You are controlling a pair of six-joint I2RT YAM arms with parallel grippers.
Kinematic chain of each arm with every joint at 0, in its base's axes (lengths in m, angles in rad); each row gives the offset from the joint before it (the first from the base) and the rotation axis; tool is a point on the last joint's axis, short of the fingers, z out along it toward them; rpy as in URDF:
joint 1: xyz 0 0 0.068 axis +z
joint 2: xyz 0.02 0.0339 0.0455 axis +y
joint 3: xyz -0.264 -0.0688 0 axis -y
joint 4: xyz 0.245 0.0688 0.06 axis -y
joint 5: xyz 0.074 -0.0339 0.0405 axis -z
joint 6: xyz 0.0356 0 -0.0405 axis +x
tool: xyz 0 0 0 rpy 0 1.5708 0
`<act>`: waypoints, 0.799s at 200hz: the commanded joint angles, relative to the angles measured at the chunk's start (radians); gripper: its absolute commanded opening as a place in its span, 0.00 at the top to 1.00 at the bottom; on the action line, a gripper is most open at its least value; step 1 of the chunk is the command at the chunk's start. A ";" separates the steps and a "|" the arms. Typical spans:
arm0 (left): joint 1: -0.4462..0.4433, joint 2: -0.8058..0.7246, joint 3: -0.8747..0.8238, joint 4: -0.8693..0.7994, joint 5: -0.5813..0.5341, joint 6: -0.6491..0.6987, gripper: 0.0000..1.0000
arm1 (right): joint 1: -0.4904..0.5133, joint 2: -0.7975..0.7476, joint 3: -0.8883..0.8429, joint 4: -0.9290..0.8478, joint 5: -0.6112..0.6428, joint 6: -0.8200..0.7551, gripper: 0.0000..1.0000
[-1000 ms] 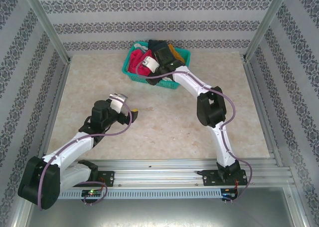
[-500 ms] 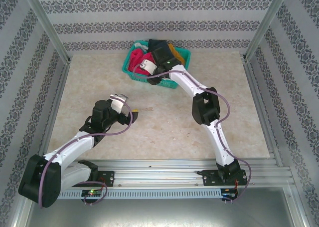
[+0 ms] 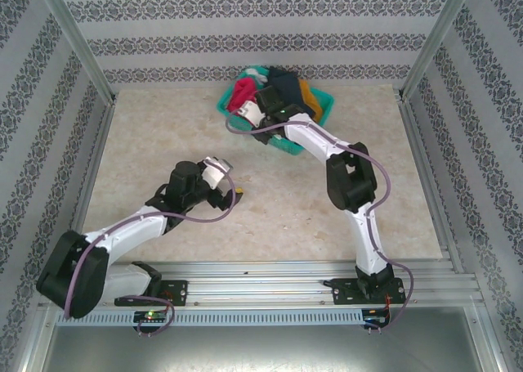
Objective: Fold and stack the t-shirts
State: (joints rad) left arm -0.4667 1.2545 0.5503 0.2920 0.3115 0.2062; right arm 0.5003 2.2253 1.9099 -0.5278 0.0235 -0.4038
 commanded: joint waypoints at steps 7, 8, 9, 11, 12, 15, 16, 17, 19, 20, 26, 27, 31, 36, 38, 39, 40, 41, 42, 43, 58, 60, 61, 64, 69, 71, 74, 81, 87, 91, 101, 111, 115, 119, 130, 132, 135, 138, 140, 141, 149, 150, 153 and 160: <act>-0.042 0.102 0.073 0.116 0.068 0.021 0.00 | -0.144 -0.160 -0.173 0.039 0.205 0.321 1.00; -0.043 0.107 0.075 0.119 0.069 0.019 0.00 | -0.147 -0.164 -0.178 0.039 0.207 0.326 1.00; -0.044 0.109 0.076 0.122 0.072 0.018 0.00 | -0.150 -0.167 -0.182 0.038 0.208 0.330 1.00; -0.046 0.118 0.081 0.129 0.075 0.016 0.00 | -0.158 -0.172 -0.192 0.037 0.210 0.337 1.00; -0.048 0.123 0.084 0.133 0.078 0.015 0.00 | -0.162 -0.176 -0.196 0.037 0.212 0.340 1.00; -0.051 0.136 0.091 0.142 0.087 0.010 0.00 | -0.172 -0.183 -0.208 0.037 0.217 0.349 1.00; -0.052 0.141 0.093 0.145 0.089 0.009 0.00 | -0.176 -0.185 -0.214 0.038 0.218 0.353 1.00; -0.053 0.144 0.096 0.147 0.089 0.008 0.00 | -0.180 -0.189 -0.220 0.038 0.219 0.356 1.00; -0.056 0.154 0.102 0.151 0.095 0.007 0.00 | -0.186 -0.195 -0.229 0.038 0.221 0.362 1.00; -0.057 0.156 0.105 0.154 0.097 0.005 0.00 | -0.190 -0.198 -0.231 0.038 0.222 0.364 1.00; -0.062 0.179 0.120 0.167 0.110 0.002 0.00 | -0.209 -0.214 -0.261 0.046 0.224 0.374 1.00; -0.062 0.183 0.122 0.168 0.112 0.001 0.00 | -0.214 -0.216 -0.265 0.047 0.224 0.375 1.00; -0.068 0.197 0.131 0.176 0.118 0.001 0.00 | -0.230 -0.225 -0.280 0.053 0.222 0.380 1.00; -0.073 0.212 0.140 0.184 0.126 -0.001 0.00 | -0.248 -0.234 -0.300 0.062 0.222 0.385 1.00; -0.074 0.218 0.145 0.189 0.128 -0.003 0.00 | -0.255 -0.238 -0.308 0.065 0.221 0.388 1.00; -0.075 0.221 0.147 0.190 0.129 -0.003 0.00 | -0.259 -0.238 -0.311 0.066 0.221 0.388 1.00; -0.076 0.222 0.149 0.193 0.130 -0.004 0.00 | -0.263 -0.240 -0.314 0.068 0.221 0.389 1.00; -0.077 0.225 0.151 0.195 0.132 -0.005 0.00 | -0.267 -0.241 -0.316 0.069 0.220 0.390 1.00; -0.079 0.229 0.152 0.197 0.133 -0.006 0.00 | -0.270 -0.242 -0.318 0.069 0.220 0.390 1.00; -0.080 0.231 0.154 0.199 0.133 -0.006 0.00 | -0.273 -0.243 -0.320 0.069 0.220 0.392 1.00; -0.086 0.260 0.170 0.224 0.147 -0.016 0.00 | -0.324 -0.244 -0.333 0.060 0.230 0.394 1.00; -0.088 0.263 0.173 0.226 0.149 -0.017 0.00 | -0.330 -0.242 -0.334 0.060 0.233 0.390 1.00; -0.088 0.264 0.173 0.227 0.150 -0.017 0.00 | -0.332 -0.242 -0.334 0.060 0.234 0.389 1.00; -0.090 0.268 0.175 0.229 0.150 -0.018 0.00 | -0.340 -0.241 -0.336 0.059 0.237 0.385 1.00; -0.091 0.273 0.179 0.231 0.152 -0.019 0.00 | -0.352 -0.238 -0.337 0.058 0.240 0.375 1.00; -0.092 0.274 0.180 0.231 0.152 -0.019 0.00 | -0.357 -0.237 -0.337 0.058 0.240 0.371 1.00; -0.093 0.275 0.179 0.232 0.152 -0.018 0.00 | -0.363 -0.236 -0.338 0.060 0.242 0.367 1.00; -0.095 0.276 0.181 0.233 0.151 -0.018 0.00 | -0.377 -0.232 -0.340 0.062 0.240 0.354 1.00; -0.096 0.275 0.180 0.231 0.149 -0.019 0.00 | -0.392 -0.228 -0.339 0.061 0.237 0.342 1.00; -0.096 0.275 0.179 0.232 0.148 -0.019 0.00 | -0.399 -0.225 -0.338 0.061 0.237 0.335 1.00; -0.098 0.268 0.177 0.230 0.143 -0.019 0.00 | -0.414 -0.216 -0.330 0.058 0.242 0.320 1.00; -0.098 0.262 0.170 0.228 0.136 -0.019 0.00 | -0.431 -0.207 -0.321 0.058 0.243 0.309 1.00; -0.098 0.260 0.168 0.227 0.134 -0.019 0.00 | -0.437 -0.203 -0.316 0.056 0.243 0.308 1.00; -0.098 0.257 0.167 0.224 0.131 -0.019 0.00 | -0.444 -0.198 -0.309 0.054 0.244 0.304 1.00; -0.098 0.250 0.162 0.219 0.125 -0.019 0.00 | -0.458 -0.186 -0.291 0.045 0.245 0.291 1.00; -0.099 0.249 0.162 0.217 0.124 -0.018 0.00 | -0.461 -0.184 -0.290 0.045 0.246 0.287 1.00; -0.099 0.247 0.162 0.215 0.122 -0.018 0.00 | -0.463 -0.183 -0.286 0.046 0.248 0.279 1.00; -0.098 0.246 0.160 0.213 0.120 -0.018 0.00 | -0.467 -0.181 -0.284 0.047 0.250 0.272 1.00; -0.098 0.246 0.159 0.214 0.121 -0.018 0.00 | -0.469 -0.179 -0.284 0.048 0.252 0.267 1.00; -0.099 0.245 0.159 0.213 0.121 -0.018 0.00 | -0.469 -0.178 -0.282 0.048 0.253 0.264 1.00; -0.099 0.241 0.157 0.210 0.117 -0.018 0.00 | -0.475 -0.174 -0.276 0.046 0.265 0.246 1.00; -0.099 0.240 0.157 0.210 0.117 -0.018 0.00 | -0.477 -0.173 -0.274 0.045 0.267 0.245 1.00; -0.098 0.238 0.157 0.210 0.115 -0.018 0.00 | -0.480 -0.169 -0.272 0.044 0.271 0.241 1.00; -0.099 0.236 0.156 0.208 0.112 -0.018 0.00 | -0.488 -0.165 -0.264 0.036 0.280 0.237 1.00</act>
State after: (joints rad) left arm -0.5507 1.5253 0.7109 0.4652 0.4324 0.1986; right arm 0.0601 2.0289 1.5986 -0.4854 0.2802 -0.1345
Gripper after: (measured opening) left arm 0.998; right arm 0.145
